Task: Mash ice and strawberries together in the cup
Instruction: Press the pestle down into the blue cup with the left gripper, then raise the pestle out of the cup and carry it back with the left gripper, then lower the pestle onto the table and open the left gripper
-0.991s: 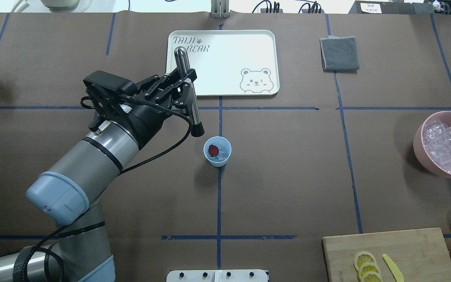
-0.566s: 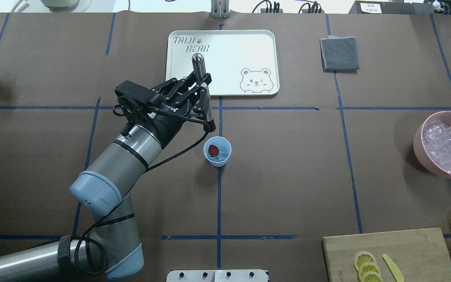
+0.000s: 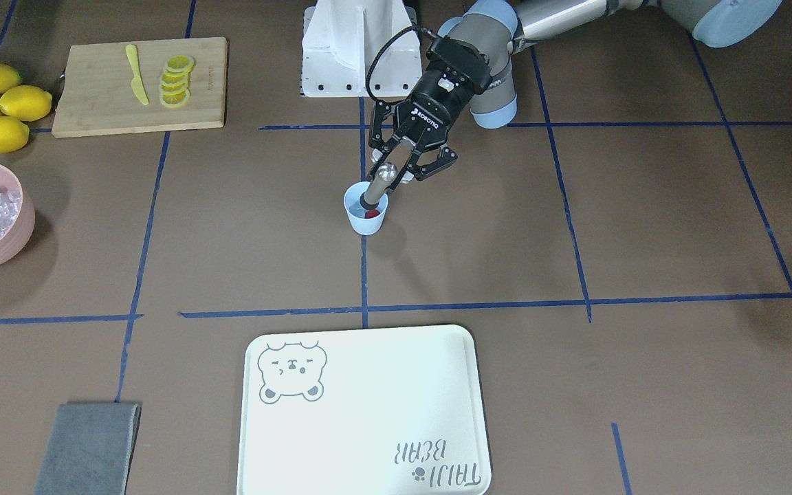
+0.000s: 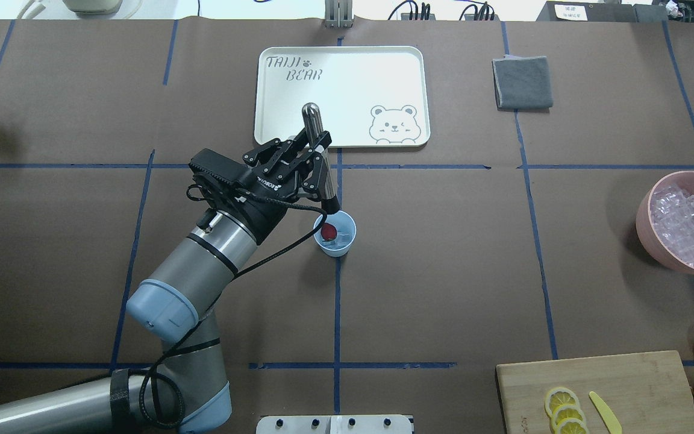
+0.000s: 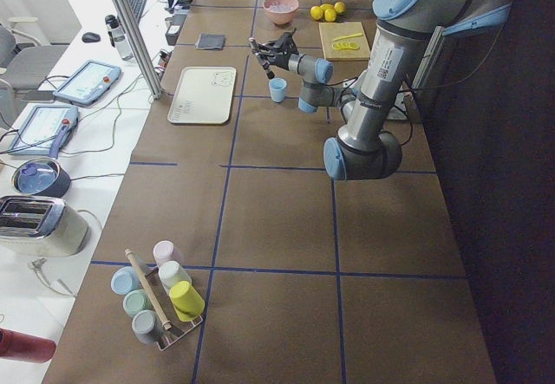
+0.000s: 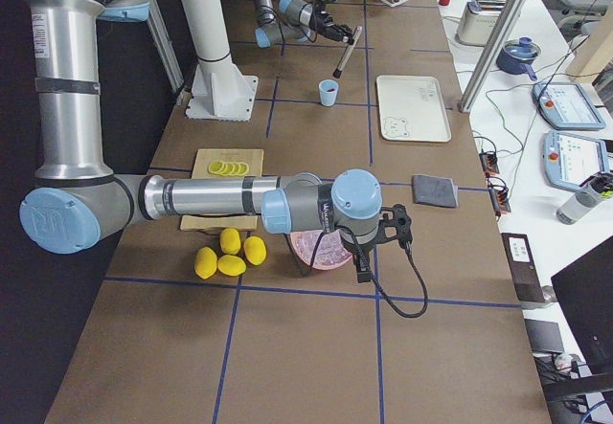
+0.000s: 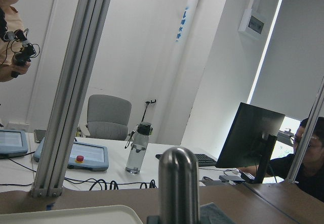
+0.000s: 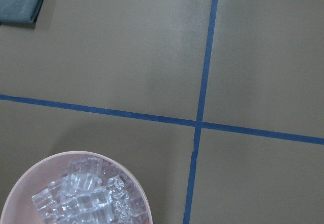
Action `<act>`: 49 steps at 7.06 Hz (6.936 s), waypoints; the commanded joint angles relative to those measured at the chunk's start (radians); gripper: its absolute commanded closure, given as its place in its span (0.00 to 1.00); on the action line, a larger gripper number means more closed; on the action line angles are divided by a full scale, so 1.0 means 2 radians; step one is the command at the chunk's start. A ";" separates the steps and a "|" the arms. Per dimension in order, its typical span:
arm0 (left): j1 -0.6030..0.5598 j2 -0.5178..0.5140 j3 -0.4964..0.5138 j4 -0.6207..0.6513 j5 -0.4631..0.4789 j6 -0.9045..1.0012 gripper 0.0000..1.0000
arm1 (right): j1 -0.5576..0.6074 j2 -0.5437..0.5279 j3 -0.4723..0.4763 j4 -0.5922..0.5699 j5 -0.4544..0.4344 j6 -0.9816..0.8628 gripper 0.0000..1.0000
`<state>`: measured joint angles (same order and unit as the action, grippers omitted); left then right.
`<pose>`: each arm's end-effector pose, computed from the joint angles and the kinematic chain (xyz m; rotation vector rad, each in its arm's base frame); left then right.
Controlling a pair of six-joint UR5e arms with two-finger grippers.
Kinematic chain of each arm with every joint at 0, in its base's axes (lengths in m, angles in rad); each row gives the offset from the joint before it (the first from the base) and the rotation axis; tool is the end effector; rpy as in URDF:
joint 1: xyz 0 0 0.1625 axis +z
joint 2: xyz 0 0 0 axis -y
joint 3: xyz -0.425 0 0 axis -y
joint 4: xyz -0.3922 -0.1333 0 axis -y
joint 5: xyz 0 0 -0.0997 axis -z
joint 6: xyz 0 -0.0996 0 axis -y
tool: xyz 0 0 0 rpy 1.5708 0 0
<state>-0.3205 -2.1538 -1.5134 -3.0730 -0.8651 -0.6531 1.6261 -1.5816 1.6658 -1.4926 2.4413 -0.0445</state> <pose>0.5045 -0.3760 0.1976 1.4400 1.2792 -0.3169 0.0844 -0.4911 0.6017 0.1951 -0.8598 -0.0606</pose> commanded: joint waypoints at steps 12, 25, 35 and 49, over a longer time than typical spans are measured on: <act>0.025 -0.019 0.075 -0.037 0.021 0.001 1.00 | 0.000 -0.001 -0.003 0.000 0.000 0.000 0.00; -0.249 0.152 -0.085 0.109 -0.407 -0.236 1.00 | -0.009 0.002 -0.007 0.005 0.000 -0.001 0.00; -0.407 0.331 -0.060 0.417 -0.674 -0.028 1.00 | -0.009 0.007 -0.008 0.006 -0.016 -0.002 0.00; -0.425 0.324 0.009 0.458 -0.642 0.095 0.00 | -0.009 0.012 -0.008 0.007 -0.032 -0.002 0.00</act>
<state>-1.1398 -1.5048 -1.4866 -2.2118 -2.0967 -0.5547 1.6076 -1.5596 1.6492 -1.4793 2.3824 -0.0491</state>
